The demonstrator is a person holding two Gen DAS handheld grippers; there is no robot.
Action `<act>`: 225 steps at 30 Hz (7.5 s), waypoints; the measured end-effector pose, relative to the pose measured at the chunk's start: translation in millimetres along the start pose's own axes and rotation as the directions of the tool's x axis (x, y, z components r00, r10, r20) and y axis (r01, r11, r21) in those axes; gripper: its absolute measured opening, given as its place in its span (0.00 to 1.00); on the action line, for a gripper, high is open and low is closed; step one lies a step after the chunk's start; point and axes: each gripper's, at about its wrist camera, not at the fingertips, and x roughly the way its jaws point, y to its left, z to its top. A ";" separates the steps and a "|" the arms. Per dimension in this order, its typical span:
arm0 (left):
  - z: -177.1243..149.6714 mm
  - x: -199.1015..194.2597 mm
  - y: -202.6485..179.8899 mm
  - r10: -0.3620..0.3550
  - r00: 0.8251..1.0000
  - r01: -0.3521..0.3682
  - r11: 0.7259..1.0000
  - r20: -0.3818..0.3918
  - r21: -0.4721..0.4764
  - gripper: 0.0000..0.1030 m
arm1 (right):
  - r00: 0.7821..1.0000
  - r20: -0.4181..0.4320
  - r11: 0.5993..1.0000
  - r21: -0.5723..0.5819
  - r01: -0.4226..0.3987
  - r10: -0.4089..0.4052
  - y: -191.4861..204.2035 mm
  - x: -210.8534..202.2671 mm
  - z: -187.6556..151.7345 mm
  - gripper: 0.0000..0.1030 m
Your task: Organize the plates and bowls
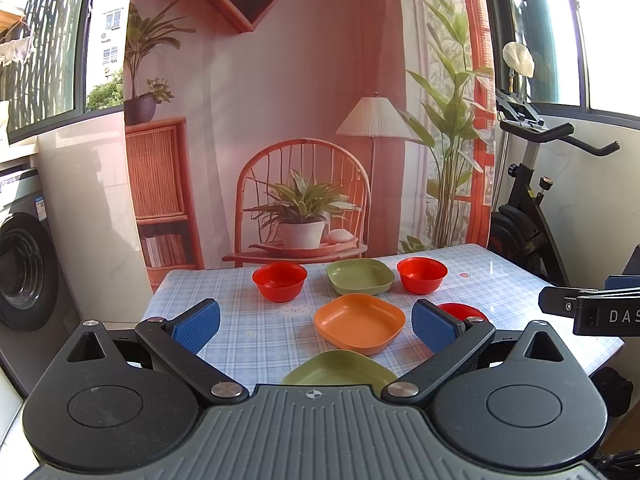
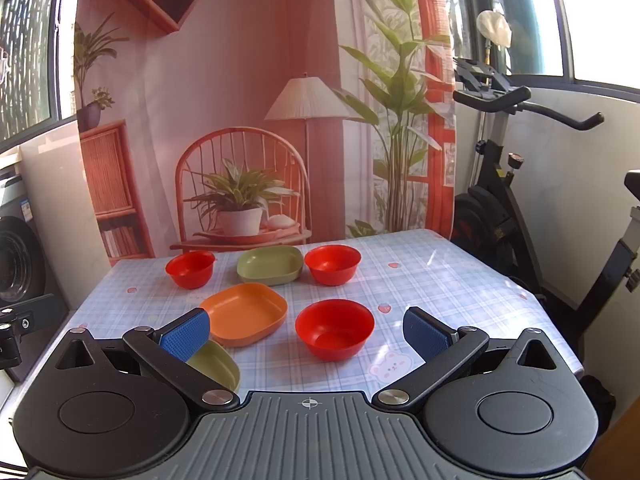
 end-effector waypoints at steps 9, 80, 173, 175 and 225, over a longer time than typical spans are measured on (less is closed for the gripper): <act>6.1 1.2 -0.3 0.004 1.000 -0.004 1.000 0.000 -0.001 1.00 | 1.000 -0.005 1.000 0.003 0.001 -0.001 -0.1 1.9 -0.1 1.00; 73.5 86.0 41.6 0.116 0.993 -0.118 0.987 0.022 0.109 0.99 | 0.968 0.155 0.968 0.127 -0.218 0.197 -7.6 96.9 59.7 1.00; -62.8 192.0 40.1 -0.010 0.918 0.000 1.000 -0.396 -0.025 0.12 | 0.850 -0.406 0.941 0.126 -0.313 0.336 39.2 232.7 -38.6 0.09; -43.9 186.4 41.3 -0.031 0.929 0.013 0.999 -0.368 -0.050 0.13 | 0.861 -0.372 0.939 0.140 -0.315 0.345 35.9 230.9 -22.6 0.10; 21.8 328.2 28.8 -0.219 0.904 0.219 0.975 -0.367 -0.042 0.13 | 0.885 -0.386 0.964 0.157 -0.215 0.260 -1.3 348.3 40.8 0.10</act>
